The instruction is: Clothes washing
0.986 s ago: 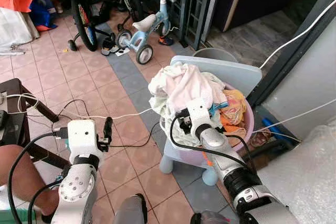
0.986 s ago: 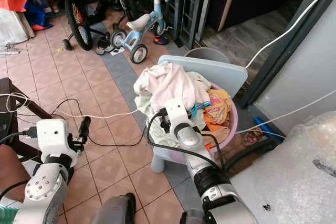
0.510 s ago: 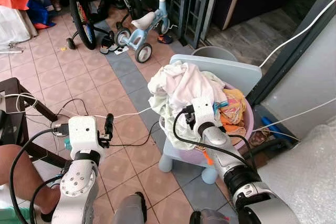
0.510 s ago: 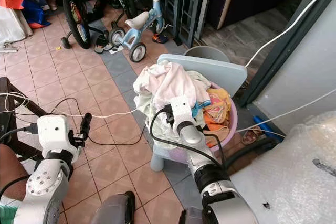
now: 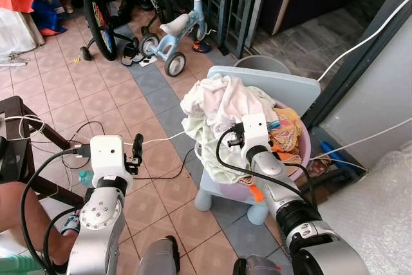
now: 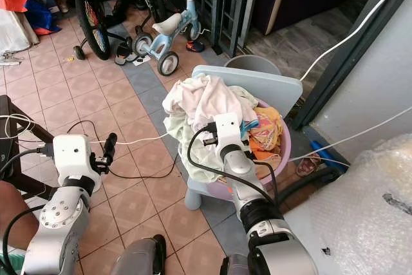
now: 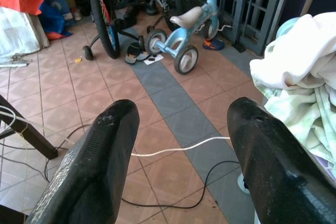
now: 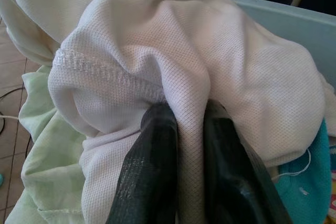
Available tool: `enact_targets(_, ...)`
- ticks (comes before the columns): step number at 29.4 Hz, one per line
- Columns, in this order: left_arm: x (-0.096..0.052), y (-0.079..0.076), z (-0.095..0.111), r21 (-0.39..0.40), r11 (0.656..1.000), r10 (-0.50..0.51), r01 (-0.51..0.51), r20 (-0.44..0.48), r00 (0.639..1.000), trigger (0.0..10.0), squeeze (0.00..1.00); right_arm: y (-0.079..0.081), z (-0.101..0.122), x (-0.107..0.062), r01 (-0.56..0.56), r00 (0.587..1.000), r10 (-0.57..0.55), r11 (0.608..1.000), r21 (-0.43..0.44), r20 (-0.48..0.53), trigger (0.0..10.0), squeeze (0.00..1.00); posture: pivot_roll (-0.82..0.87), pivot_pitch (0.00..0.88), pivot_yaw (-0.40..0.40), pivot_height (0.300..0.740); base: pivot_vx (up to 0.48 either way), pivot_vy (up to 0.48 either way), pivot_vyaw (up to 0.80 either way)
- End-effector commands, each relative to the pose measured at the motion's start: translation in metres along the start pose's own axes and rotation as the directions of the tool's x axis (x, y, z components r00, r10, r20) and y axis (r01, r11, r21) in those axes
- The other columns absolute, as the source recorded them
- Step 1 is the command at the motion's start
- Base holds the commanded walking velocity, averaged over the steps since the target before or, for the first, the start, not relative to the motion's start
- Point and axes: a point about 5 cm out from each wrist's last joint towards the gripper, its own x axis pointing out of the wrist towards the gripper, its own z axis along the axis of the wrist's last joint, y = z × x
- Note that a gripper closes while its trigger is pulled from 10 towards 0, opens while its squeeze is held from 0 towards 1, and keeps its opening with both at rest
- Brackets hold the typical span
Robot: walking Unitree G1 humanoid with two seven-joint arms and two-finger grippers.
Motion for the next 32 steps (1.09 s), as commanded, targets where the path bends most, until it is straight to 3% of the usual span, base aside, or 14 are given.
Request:
enact_targets(1, 0.002, 0.000, -0.001, -0.001, 1.000, -0.011, 0.011, -0.003, 1.000, 10.0, 0.00, -0.005, 0.019, 0.003, 0.037, 0.994, -0.042, 0.998, 0.057, 0.097, 0.0, 0.00, 0.11, 0.102, 0.035, 0.740, 0.000, 0.000, 0.00)
enact_targets(2, 0.004, -0.001, -0.001, -0.001, 1.000, -0.014, 0.014, 0.001, 1.000, 10.0, 0.00, -0.011, 0.031, 0.003, 0.060, 0.985, -0.074, 0.994, 0.091, 0.158, 0.0, 0.00, 0.11, 0.096, 0.035, 0.740, 0.000, 0.000, 0.00)
enact_targets(4, 0.005, -0.001, -0.001, 0.000, 1.000, -0.015, 0.015, 0.001, 1.000, 10.0, 0.00, -0.013, 0.036, 0.003, 0.071, 0.979, -0.088, 0.992, 0.100, 0.182, 0.0, 0.00, 0.10, 0.095, 0.035, 0.740, 0.000, 0.000, 0.00)
enact_targets(5, 0.007, -0.001, -0.001, -0.002, 1.000, -0.015, 0.015, 0.004, 1.000, 10.0, 0.00, -0.020, 0.052, 0.004, 0.098, 0.965, -0.126, 0.987, 0.128, 0.229, 0.0, 0.00, 0.10, 0.090, 0.035, 0.740, 0.000, 0.000, 0.00)
enact_targets(9, 0.007, -0.002, -0.003, -0.004, 1.000, -0.020, 0.020, 0.003, 1.000, 10.0, 0.00, -0.033, 0.095, 0.003, 0.131, 0.910, -0.165, 0.985, 0.113, 0.381, 0.0, 0.00, 0.09, 0.071, 0.036, 0.740, 0.000, 0.000, 0.00)
enact_targets(10, 0.007, -0.002, -0.003, -0.004, 1.000, -0.020, 0.020, 0.003, 1.000, 10.0, 0.00, -0.033, 0.095, 0.003, 0.131, 0.910, -0.165, 0.985, 0.113, 0.381, 0.0, 0.00, 0.09, 0.071, 0.036, 0.740, 0.000, 0.000, 0.00)
enact_targets(12, 0.007, -0.007, -0.010, -0.006, 0.999, -0.042, 0.042, -0.012, 0.999, 10.0, 0.00, -0.039, 0.130, 0.000, 0.140, 0.854, -0.174, 0.985, 0.105, 0.490, 0.0, 0.00, 0.07, 0.040, 0.039, 0.740, 0.000, 0.000, 0.00)
enact_targets(13, 0.007, -0.007, -0.010, -0.005, 0.999, -0.045, 0.045, -0.014, 0.999, 10.0, 0.00, -0.039, 0.133, 0.000, 0.142, 0.849, -0.175, 0.984, 0.103, 0.498, 0.0, 0.00, 0.07, 0.040, 0.039, 0.740, 0.000, 0.000, 0.00)
enact_targets(16, 0.018, -0.013, -0.006, -0.018, 0.998, -0.052, 0.052, 0.008, 0.999, 10.0, 0.00, -0.054, 0.174, -0.010, 0.195, 0.758, -0.193, 0.979, 0.066, 0.623, 0.0, 0.00, 0.05, 0.010, 0.044, 0.740, 0.000, 0.000, 0.00)
enact_targets(18, 0.022, -0.016, -0.005, -0.022, 0.999, -0.045, 0.045, 0.000, 0.999, 10.0, 0.00, -0.067, 0.186, -0.018, 0.235, 0.725, -0.211, 0.971, 0.053, 0.655, 0.0, 0.00, 0.04, 0.003, 0.045, 0.740, 0.000, 0.000, 0.00)
enact_targets(26, 0.027, -0.023, -0.010, -0.024, 0.997, -0.067, 0.067, 0.004, 0.998, 10.0, 0.00, -0.119, 0.158, -0.063, 0.385, 0.720, -0.311, 0.923, 0.017, 0.620, 0.0, 0.00, -0.03, 0.000, 0.052, 0.740, 0.000, 0.000, 0.00)
enact_targets(29, 0.027, -0.031, -0.014, -0.028, 0.994, -0.104, 0.104, -0.009, 0.995, 10.0, 0.00, -0.119, 0.150, -0.077, 0.391, 0.722, -0.330, 0.920, 0.035, 0.609, 0.0, 0.00, -0.07, 0.000, 0.067, 0.740, 0.000, 0.000, 0.00)
enact_targets(31, 0.030, -0.036, -0.013, -0.033, 0.992, -0.120, 0.120, -0.006, 0.993, 10.0, 0.00, -0.110, 0.142, -0.079, 0.367, 0.753, -0.303, 0.930, 0.009, 0.585, 0.0, 0.00, -0.08, 0.000, 0.075, 0.740, 0.000, 0.000, 0.00)
enact_targets(32, 0.032, -0.037, -0.011, -0.036, 0.991, -0.126, 0.126, -0.001, 0.992, 10.0, 0.00, -0.105, 0.137, -0.079, 0.352, 0.768, -0.298, 0.936, 0.015, 0.568, 1.3, 0.00, -0.08, 0.000, 0.077, 0.740, 0.000, 0.000, 0.00)
